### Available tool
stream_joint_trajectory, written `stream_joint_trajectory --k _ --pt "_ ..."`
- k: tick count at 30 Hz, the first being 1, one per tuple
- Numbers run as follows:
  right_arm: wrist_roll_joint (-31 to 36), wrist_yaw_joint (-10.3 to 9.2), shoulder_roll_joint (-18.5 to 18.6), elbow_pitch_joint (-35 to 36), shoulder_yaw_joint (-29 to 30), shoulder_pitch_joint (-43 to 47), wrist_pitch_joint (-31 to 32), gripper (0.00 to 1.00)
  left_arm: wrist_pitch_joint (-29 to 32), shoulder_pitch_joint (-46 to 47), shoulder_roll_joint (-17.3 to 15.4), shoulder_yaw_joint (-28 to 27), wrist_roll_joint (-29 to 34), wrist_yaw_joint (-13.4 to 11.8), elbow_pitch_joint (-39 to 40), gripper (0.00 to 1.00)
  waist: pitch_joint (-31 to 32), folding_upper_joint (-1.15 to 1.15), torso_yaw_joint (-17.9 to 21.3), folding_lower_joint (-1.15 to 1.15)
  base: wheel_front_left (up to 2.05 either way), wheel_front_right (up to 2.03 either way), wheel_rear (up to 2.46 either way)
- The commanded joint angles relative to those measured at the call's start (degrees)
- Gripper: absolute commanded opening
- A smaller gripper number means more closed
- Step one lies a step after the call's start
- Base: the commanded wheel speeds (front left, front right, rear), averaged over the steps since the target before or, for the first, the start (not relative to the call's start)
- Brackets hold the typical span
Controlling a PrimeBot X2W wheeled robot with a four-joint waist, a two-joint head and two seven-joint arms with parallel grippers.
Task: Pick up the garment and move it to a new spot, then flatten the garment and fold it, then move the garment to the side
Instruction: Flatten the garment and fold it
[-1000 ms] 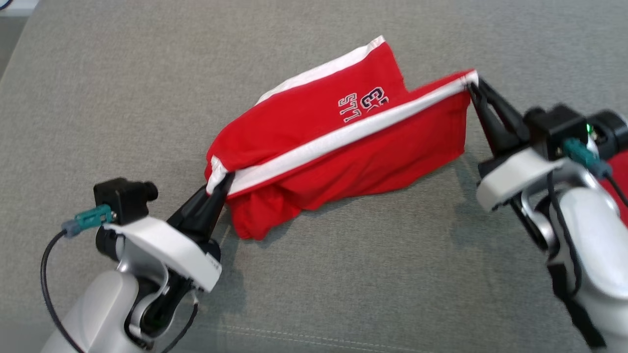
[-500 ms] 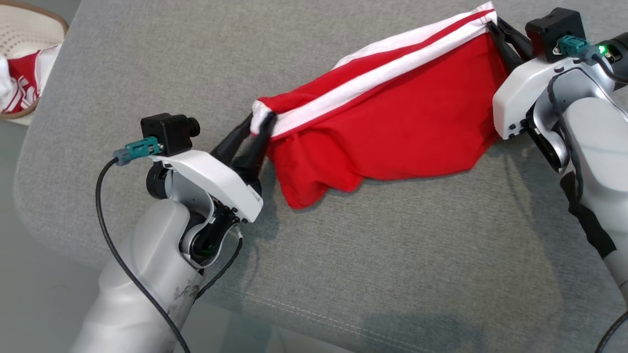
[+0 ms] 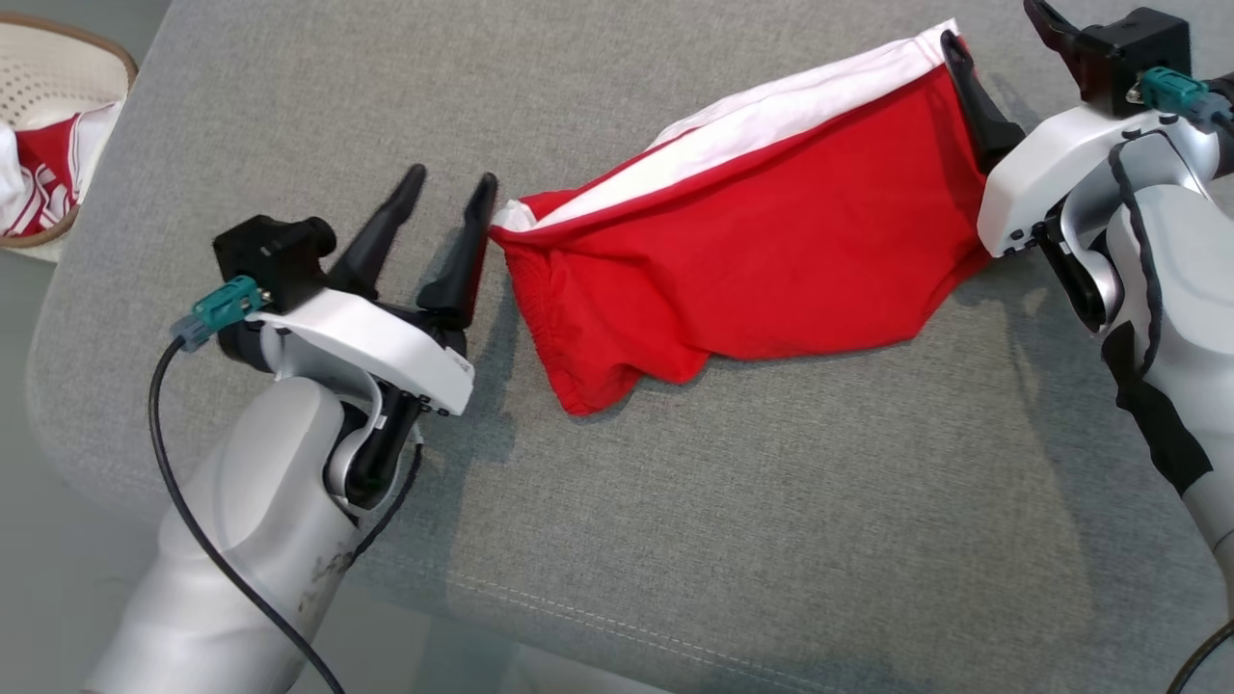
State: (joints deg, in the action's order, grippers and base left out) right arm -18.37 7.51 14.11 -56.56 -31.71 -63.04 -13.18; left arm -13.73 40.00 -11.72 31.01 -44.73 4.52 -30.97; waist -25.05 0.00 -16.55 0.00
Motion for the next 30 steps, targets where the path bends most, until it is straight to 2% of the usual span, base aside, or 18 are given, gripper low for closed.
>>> stream_joint_trajectory --k 1,5,6,7,9,14,17,22,30 --pt "-0.7 -0.02 -1.1 1.7 0.7 1.8 -1.2 1.0 -0.8 -0.7 -3.0 -2.5 1.8 -2.0 2.5 1.0 1.3 0.0 1.0 0.0 0.0 0.0 0.0" --pt "0.8 -0.02 -1.0 8.5 5.7 6.8 -1.8 1.0 -1.2 -5.8 -5.2 -5.1 5.3 -6.8 8.8 1.0 3.1 0.0 3.3 0.0 0.0 0.0 0.0" --pt "1.7 -0.02 -1.2 11.5 7.5 9.0 -1.8 1.0 -1.2 -7.3 -5.8 -5.8 5.7 -7.6 10.6 1.0 3.5 0.0 4.0 0.0 0.0 0.0 0.0" --pt "1.7 -0.02 -1.2 11.5 7.5 9.0 -1.8 1.0 -1.2 -7.3 -5.8 -5.8 5.7 -7.6 10.6 1.0 3.5 0.0 4.0 0.0 0.0 0.0 0.0" --pt "3.9 -0.02 -2.0 17.7 11.5 14.2 -1.8 1.0 -1.2 -10.3 -7.1 -7.4 7.1 -9.4 14.1 1.0 4.4 0.0 5.3 0.0 0.0 0.0 0.0" --pt "8.7 -0.02 -6.3 31.0 19.4 29.0 -1.8 1.0 -1.3 -18.7 -10.1 -9.8 8.6 -12.7 21.3 1.0 6.7 0.0 8.6 0.0 0.0 0.0 0.0" --pt "9.9 -0.02 -8.2 36.1 21.4 35.7 -1.8 1.0 -0.6 -22.8 -11.5 -10.3 8.5 -14.3 24.4 1.0 7.6 0.0 10.2 0.0 0.0 0.0 0.0" --pt "11.1 -0.02 -9.4 38.8 22.5 39.6 -1.8 1.0 1.1 -26.3 -12.6 -10.3 8.2 -16.0 28.6 1.0 8.0 0.0 11.5 0.0 0.0 0.0 0.0" --pt "11.3 -0.02 -10.2 40.2 23.1 41.4 -1.8 1.0 2.6 -27.7 -12.8 -9.8 8.0 -17.3 31.2 1.0 8.7 0.0 11.9 0.0 0.0 0.0 0.0"
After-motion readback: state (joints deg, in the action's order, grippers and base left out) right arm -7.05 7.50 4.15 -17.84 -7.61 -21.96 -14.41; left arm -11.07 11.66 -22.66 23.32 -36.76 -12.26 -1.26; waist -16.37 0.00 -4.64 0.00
